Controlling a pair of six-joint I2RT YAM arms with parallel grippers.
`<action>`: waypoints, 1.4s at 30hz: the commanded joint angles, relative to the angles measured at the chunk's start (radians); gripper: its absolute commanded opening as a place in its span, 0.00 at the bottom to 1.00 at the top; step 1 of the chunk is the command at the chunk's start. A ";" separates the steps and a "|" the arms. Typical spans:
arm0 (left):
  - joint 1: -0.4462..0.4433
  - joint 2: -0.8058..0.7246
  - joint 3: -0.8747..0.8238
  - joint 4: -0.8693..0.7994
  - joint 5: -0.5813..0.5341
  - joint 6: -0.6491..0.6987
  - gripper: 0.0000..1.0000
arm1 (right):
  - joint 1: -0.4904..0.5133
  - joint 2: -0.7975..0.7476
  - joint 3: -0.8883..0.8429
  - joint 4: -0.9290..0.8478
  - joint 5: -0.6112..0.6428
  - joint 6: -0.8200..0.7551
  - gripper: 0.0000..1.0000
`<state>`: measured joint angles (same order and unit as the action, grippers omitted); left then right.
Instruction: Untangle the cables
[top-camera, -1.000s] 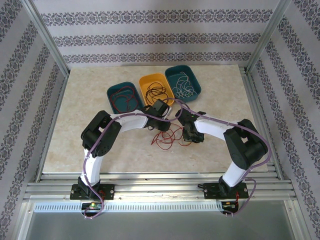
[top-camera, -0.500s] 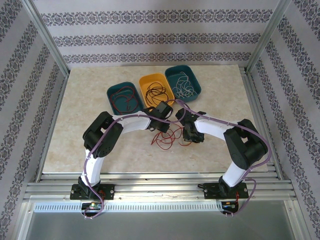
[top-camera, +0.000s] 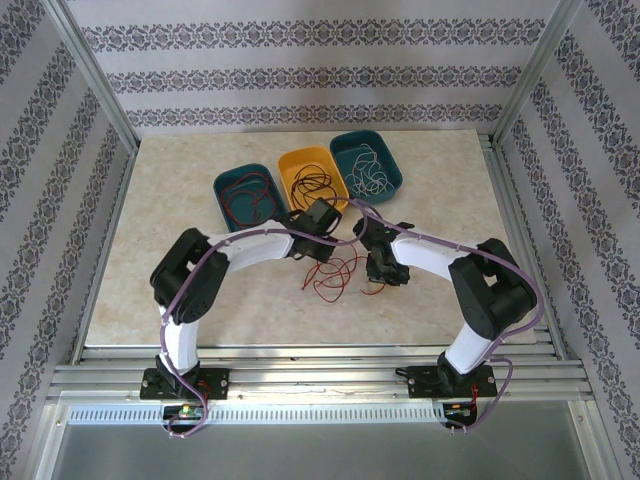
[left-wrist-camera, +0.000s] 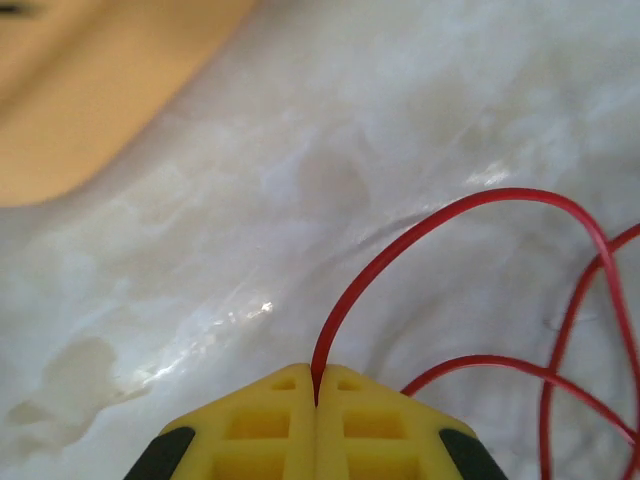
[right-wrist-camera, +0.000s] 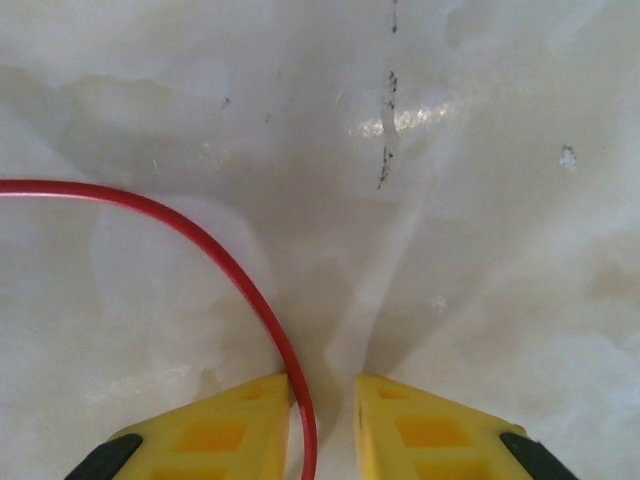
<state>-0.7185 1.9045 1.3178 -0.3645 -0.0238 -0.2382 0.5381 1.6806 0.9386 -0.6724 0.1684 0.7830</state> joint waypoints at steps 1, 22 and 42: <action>0.011 -0.127 -0.028 -0.018 -0.030 -0.023 0.00 | -0.019 -0.012 -0.029 -0.022 0.015 0.003 0.23; 0.069 -0.578 -0.145 0.021 -0.217 0.065 0.00 | -0.020 0.005 -0.040 -0.005 0.003 0.020 0.20; 0.083 -0.755 -0.104 0.066 -0.236 0.130 0.00 | 0.003 -0.187 -0.026 -0.033 0.023 0.013 0.44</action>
<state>-0.6483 1.1839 1.1820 -0.3519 -0.2695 -0.1276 0.5327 1.5284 0.9138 -0.6819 0.1684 0.7872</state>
